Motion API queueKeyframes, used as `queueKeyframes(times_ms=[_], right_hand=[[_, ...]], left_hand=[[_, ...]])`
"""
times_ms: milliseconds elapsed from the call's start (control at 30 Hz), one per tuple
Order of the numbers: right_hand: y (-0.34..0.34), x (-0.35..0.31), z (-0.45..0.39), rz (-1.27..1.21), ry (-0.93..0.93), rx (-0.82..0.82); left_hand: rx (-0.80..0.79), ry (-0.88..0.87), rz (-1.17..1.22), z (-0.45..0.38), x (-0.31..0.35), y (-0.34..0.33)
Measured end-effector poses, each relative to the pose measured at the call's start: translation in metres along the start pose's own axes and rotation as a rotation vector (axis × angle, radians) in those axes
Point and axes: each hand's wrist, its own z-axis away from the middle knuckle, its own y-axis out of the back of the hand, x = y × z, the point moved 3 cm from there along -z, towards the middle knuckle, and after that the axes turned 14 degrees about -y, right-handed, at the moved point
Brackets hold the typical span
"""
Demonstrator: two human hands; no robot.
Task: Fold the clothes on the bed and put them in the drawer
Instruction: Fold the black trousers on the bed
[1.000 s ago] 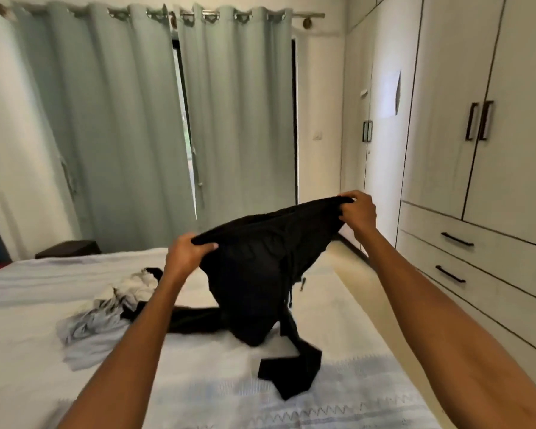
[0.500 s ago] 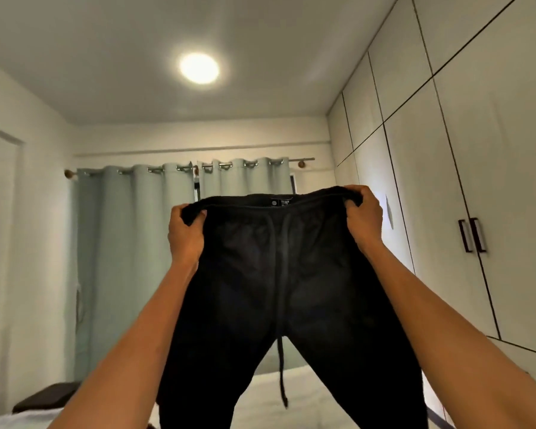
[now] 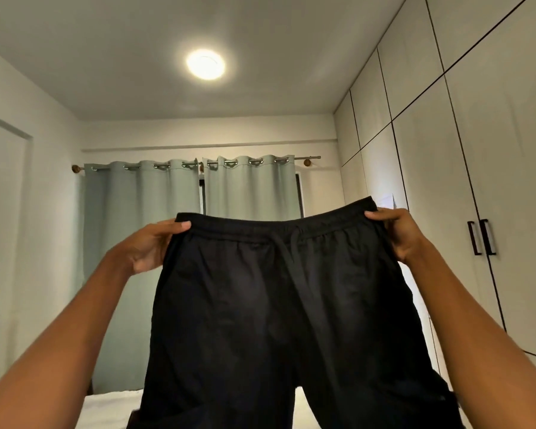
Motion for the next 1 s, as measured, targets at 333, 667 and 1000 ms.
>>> queueKeyframes(times_ms=[333,667,1000], right_hand=[[-0.013,0.133,-0.069,0.478,-0.141,0.621],[-0.120,0.228,-0.051,0.636,0.059,0.368],[-0.107,0.237,-0.033,0.441,0.140,0.256]], left_hand=[[0.583,0.328,-0.125,-0.006,-0.141,-0.016],[0.514,0.099,-0.004,-0.004,-0.191,-0.134],[0.283,-0.054,-0.174,0.040,-0.209,-0.124]])
